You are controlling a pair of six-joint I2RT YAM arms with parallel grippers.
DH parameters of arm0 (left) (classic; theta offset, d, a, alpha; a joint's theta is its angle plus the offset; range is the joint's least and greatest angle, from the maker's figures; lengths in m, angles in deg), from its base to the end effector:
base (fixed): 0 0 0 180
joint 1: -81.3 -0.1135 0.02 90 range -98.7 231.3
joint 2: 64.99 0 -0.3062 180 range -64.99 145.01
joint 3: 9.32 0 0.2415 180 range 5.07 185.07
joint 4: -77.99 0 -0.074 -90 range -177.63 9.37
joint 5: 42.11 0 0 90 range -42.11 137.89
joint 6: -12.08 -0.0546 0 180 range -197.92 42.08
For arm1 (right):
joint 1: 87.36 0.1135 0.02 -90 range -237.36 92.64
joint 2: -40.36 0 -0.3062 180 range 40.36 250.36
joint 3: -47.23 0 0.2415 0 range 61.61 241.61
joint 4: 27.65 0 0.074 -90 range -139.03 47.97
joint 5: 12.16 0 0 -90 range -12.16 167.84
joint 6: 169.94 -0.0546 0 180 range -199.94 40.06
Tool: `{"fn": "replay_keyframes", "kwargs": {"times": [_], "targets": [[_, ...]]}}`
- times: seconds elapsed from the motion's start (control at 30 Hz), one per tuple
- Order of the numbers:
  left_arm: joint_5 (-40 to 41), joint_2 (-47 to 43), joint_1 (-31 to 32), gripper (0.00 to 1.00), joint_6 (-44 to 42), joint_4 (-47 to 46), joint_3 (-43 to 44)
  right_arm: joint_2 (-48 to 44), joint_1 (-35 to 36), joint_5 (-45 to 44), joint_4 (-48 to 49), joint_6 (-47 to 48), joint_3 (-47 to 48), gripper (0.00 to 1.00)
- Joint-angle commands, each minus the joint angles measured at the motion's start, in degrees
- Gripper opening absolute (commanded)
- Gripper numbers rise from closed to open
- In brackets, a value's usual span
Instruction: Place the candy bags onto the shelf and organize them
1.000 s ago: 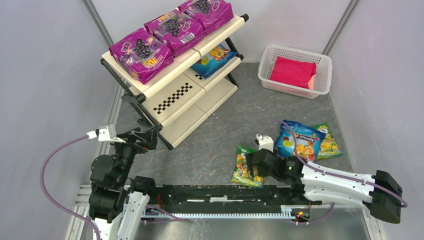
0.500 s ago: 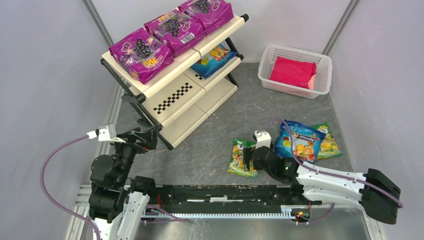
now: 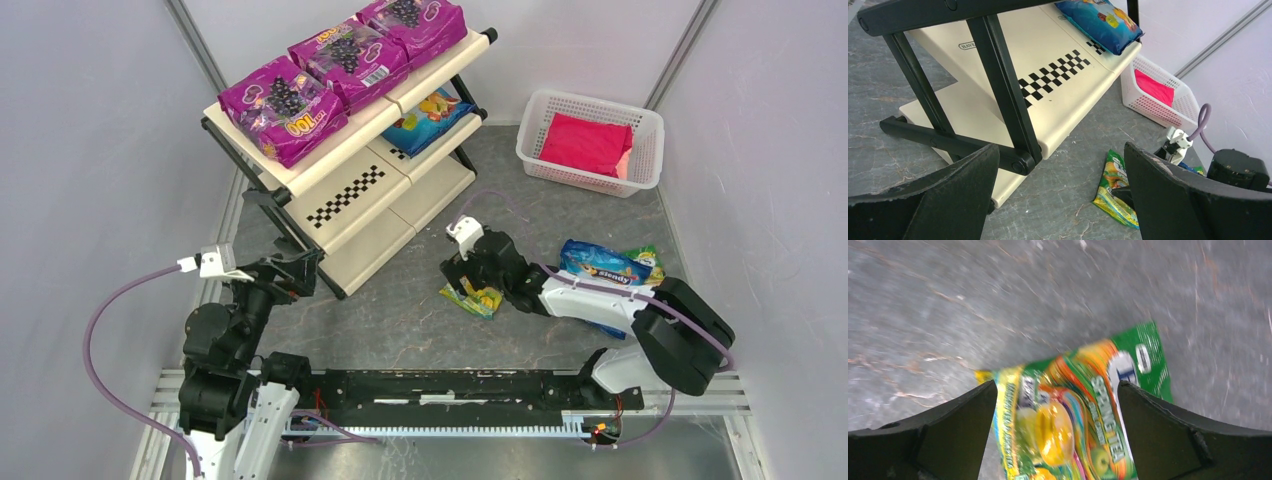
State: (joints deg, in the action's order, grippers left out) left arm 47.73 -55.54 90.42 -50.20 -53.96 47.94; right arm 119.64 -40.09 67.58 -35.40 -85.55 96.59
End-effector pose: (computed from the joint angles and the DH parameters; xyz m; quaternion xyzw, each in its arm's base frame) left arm 0.0086 -0.0015 0.3422 -0.1135 0.6994 -0.2239 0.6692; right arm 0.1927 0.1943 0.2158 -0.2810 0.8495 0.1237 0.4290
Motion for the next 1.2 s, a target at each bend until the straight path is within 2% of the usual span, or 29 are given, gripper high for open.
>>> {"fn": "replay_keyframes", "kwargs": {"times": [0.0,0.23,0.37,0.5,0.57,0.7,0.8,1.03,1.17], "targets": [[0.0,1.0,0.1,1.0,-3.5,-2.4,0.0,1.1,0.2,9.0,1.3,9.8,6.7,0.98],[0.0,0.8,0.1,1.0,-3.4,-2.4,0.0,0.5,0.2,3.4,-15.9,5.7,11.9,0.98],[0.0,0.7,0.1,1.0,-3.4,-2.3,0.0,-2.8,0.7,6.7,-20.3,3.1,8.4,0.98],[0.0,0.5,0.1,1.0,-3.4,-2.4,-0.1,-3.5,8.2,-0.8,-23.2,1.0,7.6,0.98],[0.0,0.4,0.1,1.0,-3.3,-2.6,-0.2,-1.4,10.9,-5.4,-24.0,-0.8,9.6,0.98],[0.0,0.8,0.1,1.0,-3.3,-2.6,-0.2,7.1,12.3,-17.8,-27.7,-10.2,18.2,0.98],[0.0,1.0,0.1,1.0,-3.4,-2.6,-0.2,13.6,13.2,-23.2,-28.7,-12.8,24.0,0.98],[-0.1,0.6,0.1,1.0,-3.4,-2.5,-0.1,24.9,13.9,-26.0,-29.5,-13.7,31.8,0.98],[-0.1,0.5,0.1,1.0,-3.5,-2.5,-0.1,25.1,15.1,-28.0,-31.5,-14.6,29.3,0.98]]}}
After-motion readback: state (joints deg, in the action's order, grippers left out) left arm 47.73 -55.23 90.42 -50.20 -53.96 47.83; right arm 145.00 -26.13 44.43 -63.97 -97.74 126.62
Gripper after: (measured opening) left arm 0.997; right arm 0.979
